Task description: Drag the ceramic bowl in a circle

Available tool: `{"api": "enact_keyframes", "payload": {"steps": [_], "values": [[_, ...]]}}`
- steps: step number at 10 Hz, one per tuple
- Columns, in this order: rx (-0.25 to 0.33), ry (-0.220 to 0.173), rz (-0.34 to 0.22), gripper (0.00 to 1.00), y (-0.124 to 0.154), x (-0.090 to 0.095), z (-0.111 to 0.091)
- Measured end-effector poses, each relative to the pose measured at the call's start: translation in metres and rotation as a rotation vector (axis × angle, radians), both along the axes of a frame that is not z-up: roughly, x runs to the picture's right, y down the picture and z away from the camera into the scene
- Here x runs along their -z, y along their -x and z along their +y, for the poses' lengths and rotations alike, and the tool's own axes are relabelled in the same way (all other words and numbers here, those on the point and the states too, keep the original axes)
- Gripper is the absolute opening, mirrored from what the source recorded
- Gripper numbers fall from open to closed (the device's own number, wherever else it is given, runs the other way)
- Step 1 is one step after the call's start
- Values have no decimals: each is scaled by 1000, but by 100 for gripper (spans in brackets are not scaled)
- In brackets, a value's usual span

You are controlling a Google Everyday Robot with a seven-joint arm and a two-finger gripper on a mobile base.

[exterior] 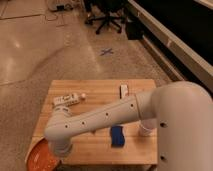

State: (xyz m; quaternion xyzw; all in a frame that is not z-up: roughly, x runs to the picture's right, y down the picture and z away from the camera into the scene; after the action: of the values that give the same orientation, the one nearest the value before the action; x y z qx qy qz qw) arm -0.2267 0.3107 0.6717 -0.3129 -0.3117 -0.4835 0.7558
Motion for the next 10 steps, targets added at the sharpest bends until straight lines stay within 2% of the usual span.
{"api": "enact_keyframes", "payload": {"steps": [3, 5, 7, 10], "values": [[15, -24, -17, 0, 38, -21, -24], [12, -55, 1, 0, 50, -39, -48], [-15, -91, 50, 0, 45, -63, -80], [-51, -122, 122, 0, 20, -87, -108]]}}
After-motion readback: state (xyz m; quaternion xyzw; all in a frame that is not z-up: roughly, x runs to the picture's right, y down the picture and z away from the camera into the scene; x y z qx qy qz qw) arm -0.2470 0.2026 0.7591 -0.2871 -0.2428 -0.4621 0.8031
